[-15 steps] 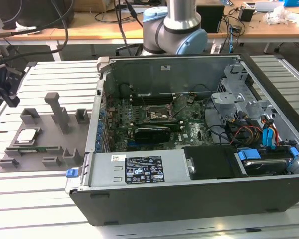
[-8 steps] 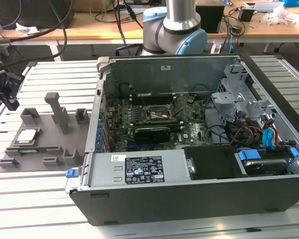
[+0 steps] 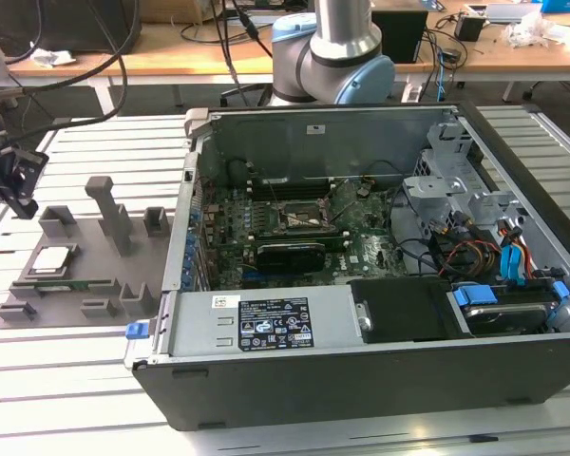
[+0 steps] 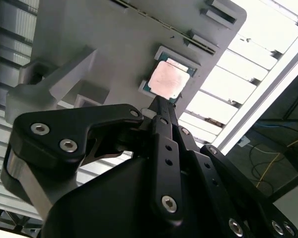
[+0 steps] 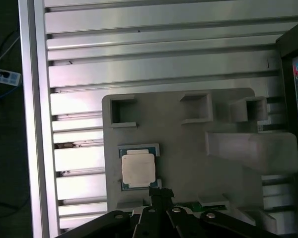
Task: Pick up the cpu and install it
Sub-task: 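Pick up the cpu and move it towards the insertion slot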
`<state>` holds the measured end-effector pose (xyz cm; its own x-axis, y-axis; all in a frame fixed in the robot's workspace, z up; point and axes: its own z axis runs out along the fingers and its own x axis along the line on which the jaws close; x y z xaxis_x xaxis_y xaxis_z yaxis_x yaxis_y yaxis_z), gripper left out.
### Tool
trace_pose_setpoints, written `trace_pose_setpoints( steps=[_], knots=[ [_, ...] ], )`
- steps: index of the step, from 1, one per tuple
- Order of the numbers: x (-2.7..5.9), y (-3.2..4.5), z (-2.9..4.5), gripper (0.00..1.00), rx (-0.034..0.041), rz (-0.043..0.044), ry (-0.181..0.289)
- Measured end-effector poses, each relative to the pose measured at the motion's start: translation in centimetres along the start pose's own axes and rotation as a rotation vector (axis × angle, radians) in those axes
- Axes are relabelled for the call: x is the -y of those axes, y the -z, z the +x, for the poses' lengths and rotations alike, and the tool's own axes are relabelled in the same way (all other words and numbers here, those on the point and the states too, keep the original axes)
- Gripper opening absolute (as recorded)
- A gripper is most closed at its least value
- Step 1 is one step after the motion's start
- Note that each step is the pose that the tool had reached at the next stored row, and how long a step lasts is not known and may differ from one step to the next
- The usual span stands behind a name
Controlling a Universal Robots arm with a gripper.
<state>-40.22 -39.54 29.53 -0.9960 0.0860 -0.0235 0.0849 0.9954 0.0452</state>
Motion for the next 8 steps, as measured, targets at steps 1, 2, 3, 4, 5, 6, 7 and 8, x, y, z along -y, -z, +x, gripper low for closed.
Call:
trace_pose_setpoints(
  steps=[1,2,3,4,5,6,7,8],
  knots=[
    [0.01,-0.14,0.04,0.11,0.0001,-0.0001,0.000],
    [0.03,-0.40,0.13,0.11,-0.0001,0.0000,0.000],
    [0.05,-0.74,0.22,0.11,0.0000,0.0000,0.000],
    [0.07,-0.92,0.28,0.11,0.0000,0.0000,0.000],
    [0.08,-1.11,0.33,0.11,0.0000,0.0000,0.000],
    [0.09,-1.32,0.41,0.11,0.0001,0.0000,0.000],
    [0.10,-1.50,0.49,0.11,0.0001,-0.0001,0.000],
    [0.14,-1.84,0.68,0.11,-0.0001,0.0001,0.000]
  ],
)
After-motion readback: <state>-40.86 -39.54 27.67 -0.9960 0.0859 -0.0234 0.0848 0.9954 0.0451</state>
